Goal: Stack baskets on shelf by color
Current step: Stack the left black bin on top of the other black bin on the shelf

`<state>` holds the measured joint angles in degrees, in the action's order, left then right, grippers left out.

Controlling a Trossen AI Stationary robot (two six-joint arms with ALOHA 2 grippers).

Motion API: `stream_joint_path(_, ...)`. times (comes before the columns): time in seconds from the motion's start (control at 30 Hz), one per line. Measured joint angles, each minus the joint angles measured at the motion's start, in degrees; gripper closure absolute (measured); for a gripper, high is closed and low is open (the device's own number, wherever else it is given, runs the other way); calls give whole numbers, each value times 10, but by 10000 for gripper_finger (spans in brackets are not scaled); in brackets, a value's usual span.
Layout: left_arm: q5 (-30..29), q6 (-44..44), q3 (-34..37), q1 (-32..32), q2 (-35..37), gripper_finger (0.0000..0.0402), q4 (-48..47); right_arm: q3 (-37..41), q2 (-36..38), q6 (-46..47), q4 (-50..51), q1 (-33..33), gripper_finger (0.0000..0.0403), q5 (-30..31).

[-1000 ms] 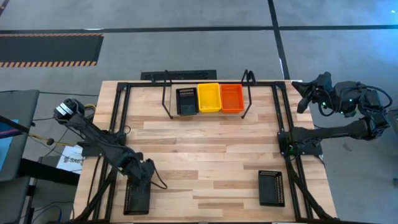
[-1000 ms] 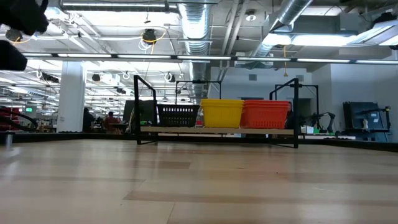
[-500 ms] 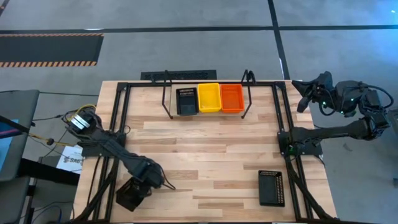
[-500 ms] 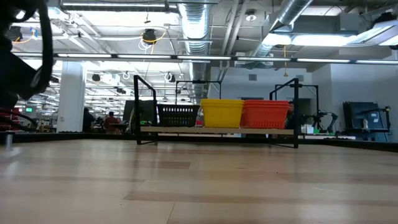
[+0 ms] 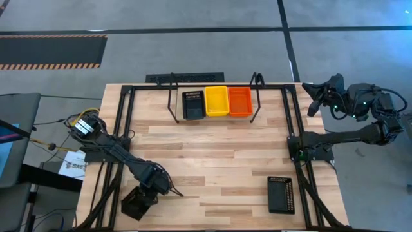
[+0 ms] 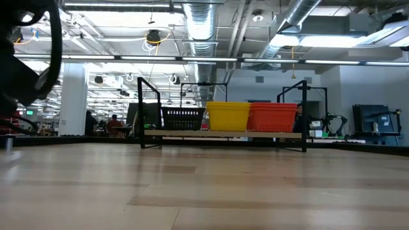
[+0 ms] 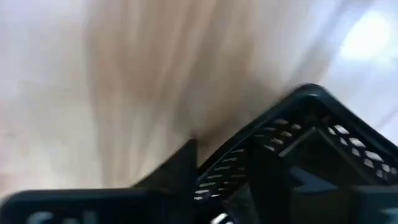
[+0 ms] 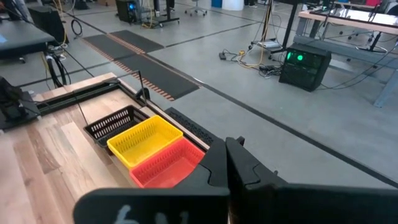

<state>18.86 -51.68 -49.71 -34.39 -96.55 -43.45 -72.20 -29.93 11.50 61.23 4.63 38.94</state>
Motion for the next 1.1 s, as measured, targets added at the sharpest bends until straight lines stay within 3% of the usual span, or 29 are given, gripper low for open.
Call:
stream_joint_path(0.07,9,-2,0,2,0,355,12,0,0,0,0,0,401,0)
stream_joint_path(0.13,13,-20,0,5,0,385,20,0,0,-1,1,0,401,0)
stream_joint_path(0.4,-35,-58,-11,31,3,399,5,0,0,-1,2,0,401,0)
stream_joint_path(0.77,-303,-80,-126,90,86,400,-255,0,0,0,2,0,401,0)
stream_joint_path(1.1,-474,-97,-223,135,161,400,-284,0,0,1,7,0,401,0)
